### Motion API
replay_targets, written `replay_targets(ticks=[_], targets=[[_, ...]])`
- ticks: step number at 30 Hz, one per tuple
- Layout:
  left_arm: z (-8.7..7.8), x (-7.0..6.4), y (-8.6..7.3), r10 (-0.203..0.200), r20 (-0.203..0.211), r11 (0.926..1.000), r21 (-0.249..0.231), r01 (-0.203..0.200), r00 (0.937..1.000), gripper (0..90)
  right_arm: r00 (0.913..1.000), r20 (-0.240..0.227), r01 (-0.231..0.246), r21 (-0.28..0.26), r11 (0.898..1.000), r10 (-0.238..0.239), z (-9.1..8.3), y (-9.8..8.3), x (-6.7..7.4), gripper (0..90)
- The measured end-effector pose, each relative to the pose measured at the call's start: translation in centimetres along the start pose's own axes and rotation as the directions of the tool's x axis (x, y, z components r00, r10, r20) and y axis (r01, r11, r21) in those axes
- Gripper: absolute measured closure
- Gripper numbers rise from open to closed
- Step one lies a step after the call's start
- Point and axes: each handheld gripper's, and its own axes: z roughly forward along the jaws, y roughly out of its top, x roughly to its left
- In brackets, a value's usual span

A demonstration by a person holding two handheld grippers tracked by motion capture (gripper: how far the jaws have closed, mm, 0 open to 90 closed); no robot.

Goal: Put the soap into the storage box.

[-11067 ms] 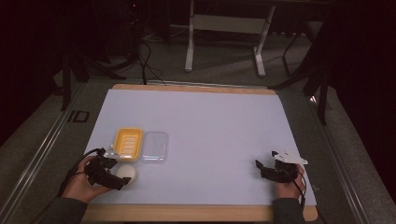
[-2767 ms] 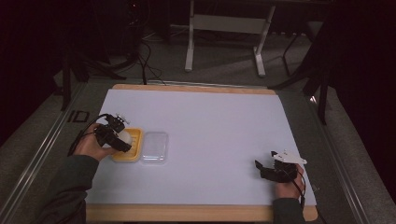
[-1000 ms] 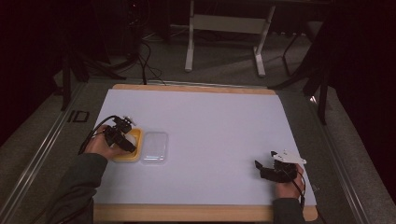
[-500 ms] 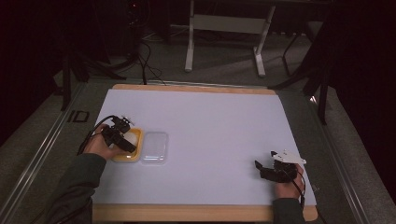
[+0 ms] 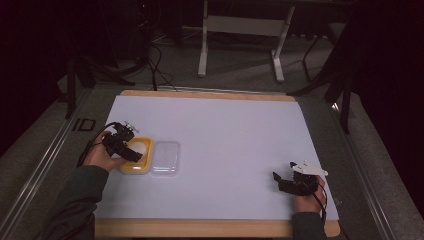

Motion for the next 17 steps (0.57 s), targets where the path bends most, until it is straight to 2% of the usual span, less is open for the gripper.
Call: replay_targets(ticks=[8, 13, 17], targets=[[-1.0, -0.6, -0.1, 0.018, 0.015, 0.9989, -0.044, -0.017, 0.9997, 15.8, 1.0, 0.0, -0.002, 0.001, 1.0, 0.002, 0.0, 0.0, 0.0, 20.3], [-1.7, -1.6, -0.1, 0.059, 0.024, 0.9961, -0.067, -0.057, 0.998, 18.3, 1.0, 0.0, -0.004, 0.007, 1.0, 0.004, 0.1, 0.0, 0.0, 19.4], [-2.1, -2.8, -0.4, 0.088, 0.058, 0.9914, -0.102, -0.082, 0.9944, 21.6, 1.0, -0.008, -0.003, 0.032, 0.999, 0.003, 0.3, 0.1, -0.1, 18.6]])
